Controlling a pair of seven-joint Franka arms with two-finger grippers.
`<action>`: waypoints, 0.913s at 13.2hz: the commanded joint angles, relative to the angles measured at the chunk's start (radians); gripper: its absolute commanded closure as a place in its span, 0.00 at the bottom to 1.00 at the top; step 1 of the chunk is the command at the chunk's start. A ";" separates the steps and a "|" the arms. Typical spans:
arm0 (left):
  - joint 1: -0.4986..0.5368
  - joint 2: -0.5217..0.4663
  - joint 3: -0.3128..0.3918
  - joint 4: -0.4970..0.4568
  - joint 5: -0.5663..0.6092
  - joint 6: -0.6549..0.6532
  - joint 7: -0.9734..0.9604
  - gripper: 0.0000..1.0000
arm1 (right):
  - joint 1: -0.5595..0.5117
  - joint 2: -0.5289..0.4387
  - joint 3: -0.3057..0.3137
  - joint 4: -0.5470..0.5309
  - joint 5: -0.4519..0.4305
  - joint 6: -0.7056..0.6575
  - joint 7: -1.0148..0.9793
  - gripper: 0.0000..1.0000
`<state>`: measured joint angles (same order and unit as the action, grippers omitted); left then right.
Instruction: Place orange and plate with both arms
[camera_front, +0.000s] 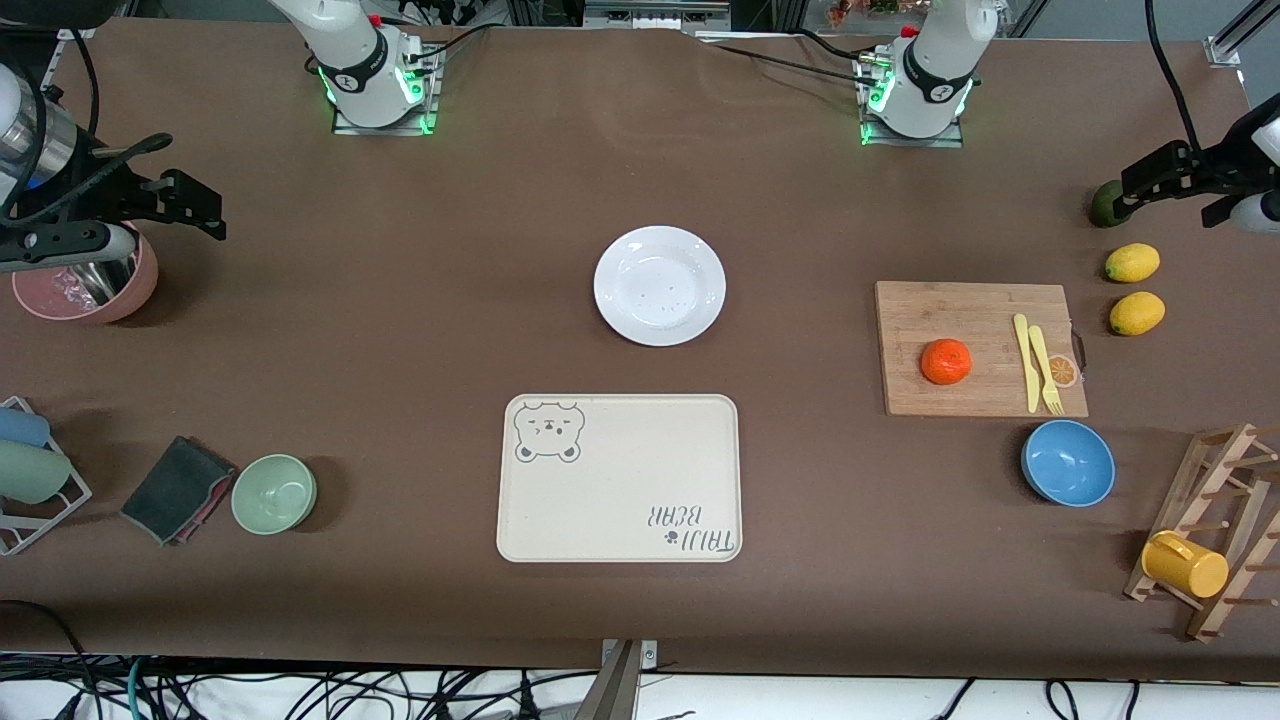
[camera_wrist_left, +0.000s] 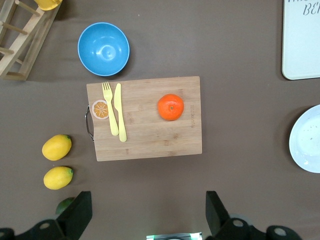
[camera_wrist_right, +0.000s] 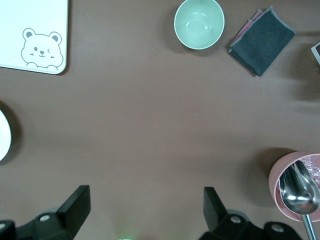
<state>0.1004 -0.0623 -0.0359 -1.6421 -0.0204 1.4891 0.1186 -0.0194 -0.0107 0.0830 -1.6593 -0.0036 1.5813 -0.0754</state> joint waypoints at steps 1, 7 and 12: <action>0.005 0.013 -0.006 0.030 -0.009 -0.024 -0.037 0.00 | 0.003 -0.005 0.000 0.007 0.013 -0.015 -0.003 0.00; 0.007 0.013 -0.006 0.031 -0.007 -0.050 -0.074 0.00 | 0.003 -0.002 0.000 0.006 0.014 -0.014 0.003 0.00; 0.001 0.059 -0.006 0.033 -0.006 -0.015 -0.063 0.00 | 0.015 -0.002 0.012 0.006 0.014 -0.015 0.008 0.00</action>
<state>0.1004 -0.0385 -0.0369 -1.6421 -0.0204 1.4708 0.0549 -0.0053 -0.0100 0.0924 -1.6598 -0.0027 1.5796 -0.0753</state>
